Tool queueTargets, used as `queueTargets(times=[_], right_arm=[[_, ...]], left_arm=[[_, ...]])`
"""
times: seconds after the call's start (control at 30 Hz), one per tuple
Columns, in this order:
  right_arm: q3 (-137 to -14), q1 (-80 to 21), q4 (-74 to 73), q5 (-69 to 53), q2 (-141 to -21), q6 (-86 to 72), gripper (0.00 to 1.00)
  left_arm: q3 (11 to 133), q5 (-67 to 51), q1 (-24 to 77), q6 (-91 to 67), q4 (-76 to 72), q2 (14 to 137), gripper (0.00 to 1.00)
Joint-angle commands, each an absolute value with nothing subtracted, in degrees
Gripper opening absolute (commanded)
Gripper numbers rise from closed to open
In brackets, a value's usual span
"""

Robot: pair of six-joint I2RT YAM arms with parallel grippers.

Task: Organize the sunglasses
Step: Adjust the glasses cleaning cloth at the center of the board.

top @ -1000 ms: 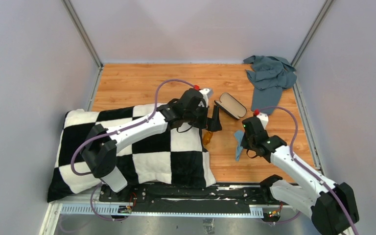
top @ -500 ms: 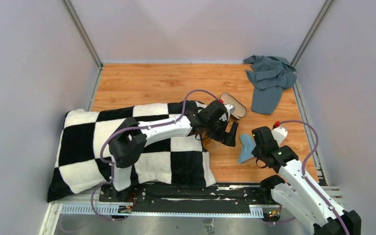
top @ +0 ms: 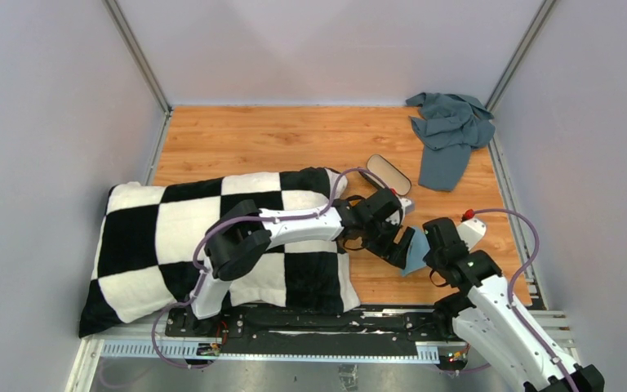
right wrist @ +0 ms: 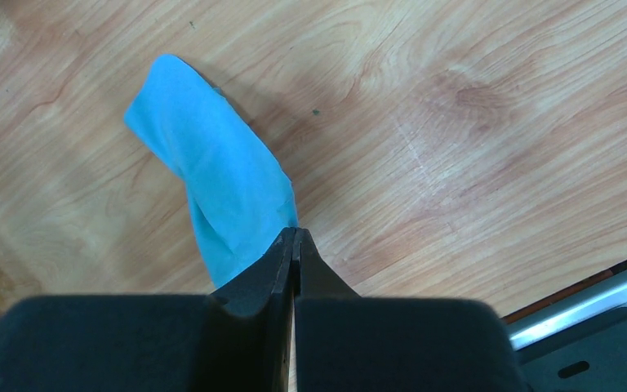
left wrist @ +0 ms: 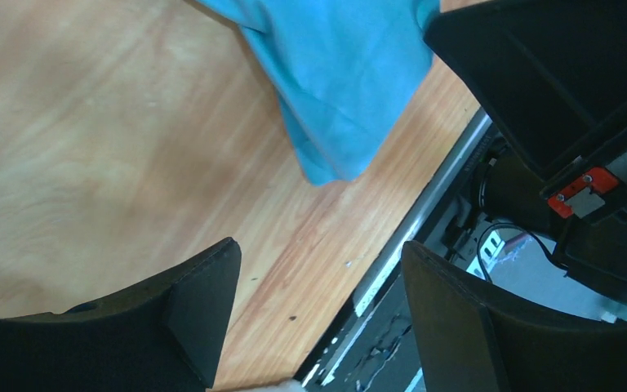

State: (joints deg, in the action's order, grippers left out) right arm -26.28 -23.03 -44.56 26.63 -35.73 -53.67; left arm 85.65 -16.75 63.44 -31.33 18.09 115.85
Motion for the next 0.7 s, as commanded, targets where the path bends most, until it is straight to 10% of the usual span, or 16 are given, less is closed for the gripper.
queueTargets(times=[0.0,0.5,0.67], right_arm=[[-24.83,-22.22,-44.77,28.50,-36.08,-55.75,0.00],[-24.00,-22.24,-43.07,26.20,-34.06,-55.46,0.00],[-24.11,-22.18,-43.07,25.99,-33.77,-55.76,0.00]], left_arm=[[88.68,-21.24,65.37,-35.41,16.10,120.45,0.77],[90.67,-22.76,65.52,-46.65,7.52,129.38,0.48],[92.53,-21.78,64.89,-46.15,9.23,130.23,0.14]])
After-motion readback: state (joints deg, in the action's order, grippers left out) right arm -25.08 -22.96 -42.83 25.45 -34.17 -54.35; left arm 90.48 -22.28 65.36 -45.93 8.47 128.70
